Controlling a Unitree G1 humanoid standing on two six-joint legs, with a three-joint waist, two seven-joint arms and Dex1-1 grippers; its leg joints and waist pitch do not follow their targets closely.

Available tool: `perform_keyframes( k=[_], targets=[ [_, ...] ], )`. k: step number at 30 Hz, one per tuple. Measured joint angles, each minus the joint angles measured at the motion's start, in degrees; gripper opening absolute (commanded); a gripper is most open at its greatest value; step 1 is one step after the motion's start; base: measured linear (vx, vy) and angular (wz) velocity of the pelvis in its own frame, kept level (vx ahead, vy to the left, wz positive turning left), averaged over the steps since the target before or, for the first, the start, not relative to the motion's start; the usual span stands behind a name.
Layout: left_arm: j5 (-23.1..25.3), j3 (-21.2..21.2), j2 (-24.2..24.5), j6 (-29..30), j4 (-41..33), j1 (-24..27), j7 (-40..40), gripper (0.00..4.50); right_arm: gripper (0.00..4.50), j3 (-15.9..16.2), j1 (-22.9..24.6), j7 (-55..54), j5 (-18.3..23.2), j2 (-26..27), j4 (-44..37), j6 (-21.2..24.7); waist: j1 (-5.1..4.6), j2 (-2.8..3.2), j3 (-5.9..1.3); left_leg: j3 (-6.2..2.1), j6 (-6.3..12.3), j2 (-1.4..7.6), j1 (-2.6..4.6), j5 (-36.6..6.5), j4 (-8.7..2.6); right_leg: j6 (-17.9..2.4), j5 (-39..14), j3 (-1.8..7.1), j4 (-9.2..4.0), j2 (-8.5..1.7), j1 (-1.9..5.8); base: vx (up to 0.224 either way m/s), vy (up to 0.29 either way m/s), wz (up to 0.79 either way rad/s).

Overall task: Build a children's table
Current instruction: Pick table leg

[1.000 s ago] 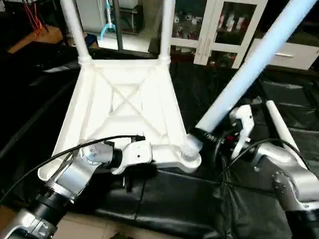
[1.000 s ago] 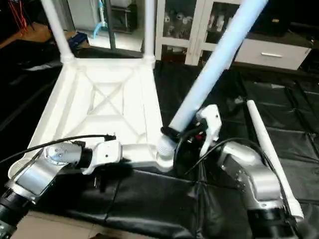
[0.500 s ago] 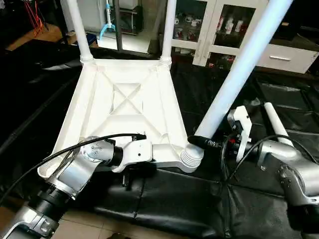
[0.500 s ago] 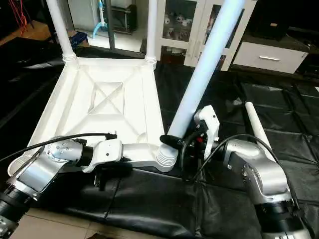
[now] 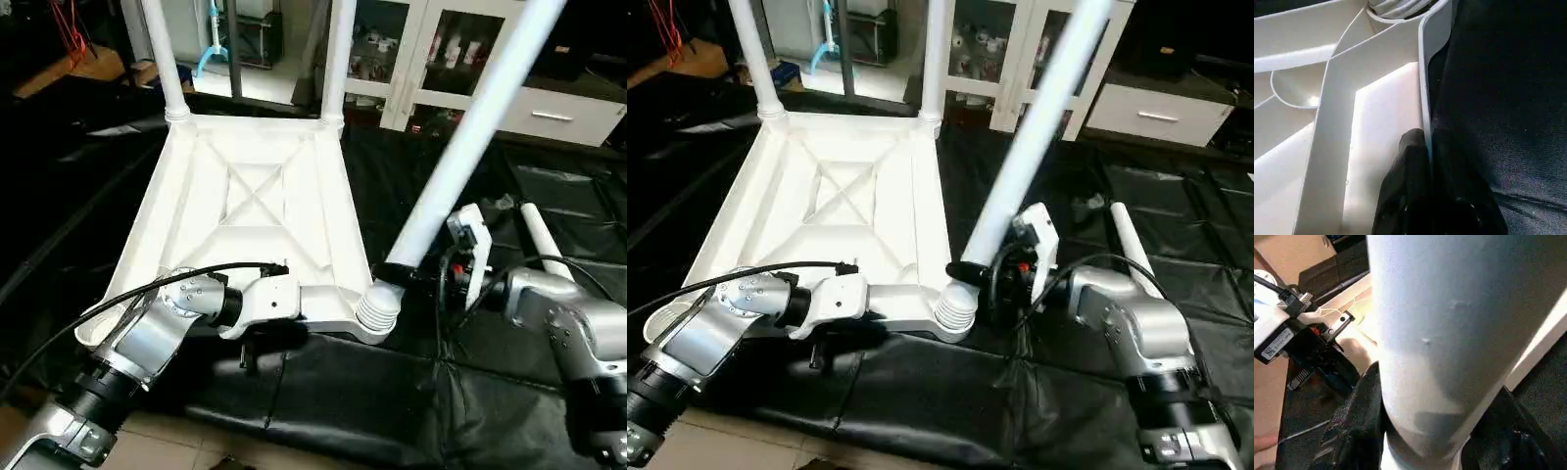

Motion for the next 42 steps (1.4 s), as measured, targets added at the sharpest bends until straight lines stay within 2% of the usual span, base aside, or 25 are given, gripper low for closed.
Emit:
perform_keyframes(
  k=[7,13,19,25,28,30,38,42],
  targets=[
    [0.25,0.32,0.21,0.0,0.46,-0.13,-0.05,0.01,1.83,3.98,-0.54,-0.04,-4.37,-0.04,-2.03,-5.65,-0.4,-0.33,0.0,0.0,0.0,0.02,0.06,0.0,0.0,0.2,-0.12,0.0,-0.04,0.0,-0.04,0.0,0.0,0.0],
    [0.24,0.59,0.57,0.43,0.5,-0.15,-0.27,0.01,1.83,4.45,-0.3,-0.17,-5.52,0.54,-2.15,-7.61,-1.13,-0.44,0.01,-0.01,-0.01,0.03,0.06,0.0,0.0,0.21,-0.13,-0.01,-0.22,0.0,-0.07,0.0,0.0,0.0],
    [0.19,0.84,0.69,0.62,0.49,-0.15,-1.24,0.01,1.83,4.82,0.24,-0.18,-5.54,0.53,-2.22,-8.93,-1.44,-0.47,-0.02,-0.01,-0.01,0.03,0.07,0.0,-0.01,0.2,-0.12,-0.01,-0.23,0.0,-0.05,0.0,0.0,0.0],
    [0.19,0.9,0.81,0.88,0.5,-0.14,-1.39,0.01,1.83,6.23,0.82,-0.18,-6.76,0.53,-2.09,-13.21,-1.66,-0.56,-0.07,-0.01,-0.01,0.03,0.13,-0.01,-0.02,0.21,-0.13,-0.01,-0.25,0.01,-0.09,0.0,0.0,0.0],
    [0.26,0.91,0.81,1.21,0.54,-0.14,-1.35,0.01,1.83,7.7,1.54,-0.24,-8.95,0.51,-3.6,-15.69,-1.79,-0.68,-0.12,-0.03,-0.01,0.03,0.26,-0.01,-0.01,0.25,-0.15,-0.01,-0.31,0.01,-0.15,0.0,0.0,0.0],
    [0.32,0.83,0.78,1.25,0.53,-0.14,-1.36,0.01,1.83,7.77,1.87,-0.29,-9.33,0.51,-3.92,-15.94,-1.79,-0.84,-0.2,-0.04,-0.02,0.03,0.26,-0.01,-0.02,0.26,-0.16,-0.01,-0.35,0.01,-0.15,0.0,0.0,0.0],
    [0.34,0.84,0.74,1.25,0.49,-0.14,-1.56,0.01,1.83,7.67,2.56,-0.34,-9.78,0.52,-4.71,-16.5,-1.73,-0.85,-0.22,-0.07,-0.02,0.02,0.27,-0.02,-0.07,0.26,-0.16,-0.03,-0.35,0.02,-0.15,0.0,0.0,0.0],
    [0.37,0.85,0.72,1.25,0.49,-0.14,-1.55,0.01,1.83,6.53,2.87,-0.34,-8.38,0.88,-3.78,-16.24,-1.74,-0.85,-0.21,-0.07,-0.02,0.02,0.27,-0.02,-0.07,0.27,-0.16,-0.01,-0.37,0.02,-0.15,0.0,0.0,0.0]
  ],
)
